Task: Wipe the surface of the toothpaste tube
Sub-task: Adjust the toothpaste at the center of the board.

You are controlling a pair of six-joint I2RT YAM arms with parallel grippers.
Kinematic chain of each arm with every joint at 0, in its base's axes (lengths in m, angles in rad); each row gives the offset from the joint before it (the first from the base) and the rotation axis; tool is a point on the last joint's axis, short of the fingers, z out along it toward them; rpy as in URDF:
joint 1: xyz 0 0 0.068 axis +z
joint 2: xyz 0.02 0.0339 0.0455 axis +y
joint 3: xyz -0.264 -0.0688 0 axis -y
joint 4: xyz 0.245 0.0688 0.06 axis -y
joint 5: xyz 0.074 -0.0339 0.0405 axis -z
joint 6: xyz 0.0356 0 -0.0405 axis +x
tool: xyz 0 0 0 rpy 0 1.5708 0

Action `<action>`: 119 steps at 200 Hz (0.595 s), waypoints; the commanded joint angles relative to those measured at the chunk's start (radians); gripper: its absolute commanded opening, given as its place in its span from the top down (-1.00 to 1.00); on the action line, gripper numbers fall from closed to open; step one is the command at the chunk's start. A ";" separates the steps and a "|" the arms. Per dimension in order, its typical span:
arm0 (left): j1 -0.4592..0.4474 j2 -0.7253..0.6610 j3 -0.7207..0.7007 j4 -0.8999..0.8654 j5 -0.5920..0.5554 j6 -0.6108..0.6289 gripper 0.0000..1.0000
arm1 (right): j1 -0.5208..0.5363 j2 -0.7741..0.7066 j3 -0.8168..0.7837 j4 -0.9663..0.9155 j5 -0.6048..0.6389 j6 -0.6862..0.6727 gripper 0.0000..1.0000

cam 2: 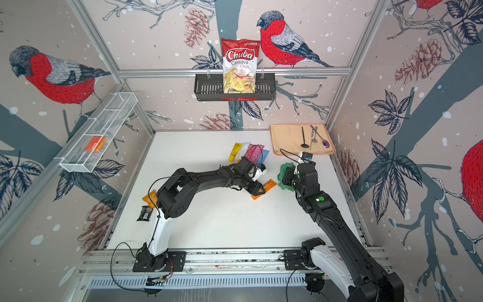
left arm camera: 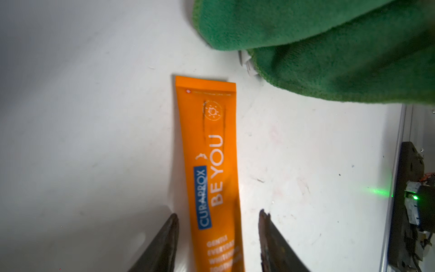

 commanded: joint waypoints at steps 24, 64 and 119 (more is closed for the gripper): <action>-0.037 0.007 -0.022 -0.135 -0.115 -0.013 0.21 | 0.001 -0.012 -0.005 0.046 -0.022 -0.009 0.96; -0.039 -0.034 -0.060 -0.100 -0.246 -0.049 0.55 | 0.002 -0.026 -0.009 0.046 -0.032 -0.008 0.96; -0.081 -0.213 -0.195 -0.083 -0.583 -0.059 0.77 | 0.007 -0.038 -0.015 0.055 -0.046 -0.010 0.96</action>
